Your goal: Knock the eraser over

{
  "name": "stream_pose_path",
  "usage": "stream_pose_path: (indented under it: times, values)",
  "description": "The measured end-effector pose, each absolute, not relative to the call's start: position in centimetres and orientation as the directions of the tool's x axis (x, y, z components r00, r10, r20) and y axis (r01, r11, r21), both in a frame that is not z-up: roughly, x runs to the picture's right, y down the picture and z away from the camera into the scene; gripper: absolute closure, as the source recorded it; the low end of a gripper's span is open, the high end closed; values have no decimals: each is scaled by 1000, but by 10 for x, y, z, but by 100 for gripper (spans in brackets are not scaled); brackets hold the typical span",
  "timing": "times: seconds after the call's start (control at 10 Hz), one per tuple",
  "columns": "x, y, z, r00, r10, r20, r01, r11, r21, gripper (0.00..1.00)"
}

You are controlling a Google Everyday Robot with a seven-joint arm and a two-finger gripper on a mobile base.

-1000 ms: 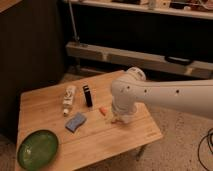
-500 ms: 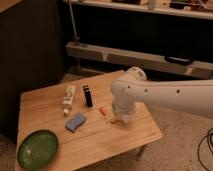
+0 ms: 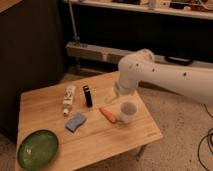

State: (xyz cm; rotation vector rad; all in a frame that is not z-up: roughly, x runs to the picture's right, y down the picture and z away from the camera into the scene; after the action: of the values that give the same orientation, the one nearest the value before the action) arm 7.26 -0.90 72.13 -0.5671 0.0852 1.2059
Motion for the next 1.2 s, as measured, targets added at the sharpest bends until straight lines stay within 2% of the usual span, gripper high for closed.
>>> stream_pose_path:
  times: [0.3, 0.6, 0.9, 1.2]
  values:
    - [79, -87, 759, 342, 895, -287, -811, 126, -572, 71]
    - [56, -143, 799, 346, 907, -241, -683, 68, -727, 98]
    - [51, -148, 810, 368, 902, -224, -654, 80, -753, 100]
    - [35, -117, 803, 399, 891, -219, -637, 98, -765, 100]
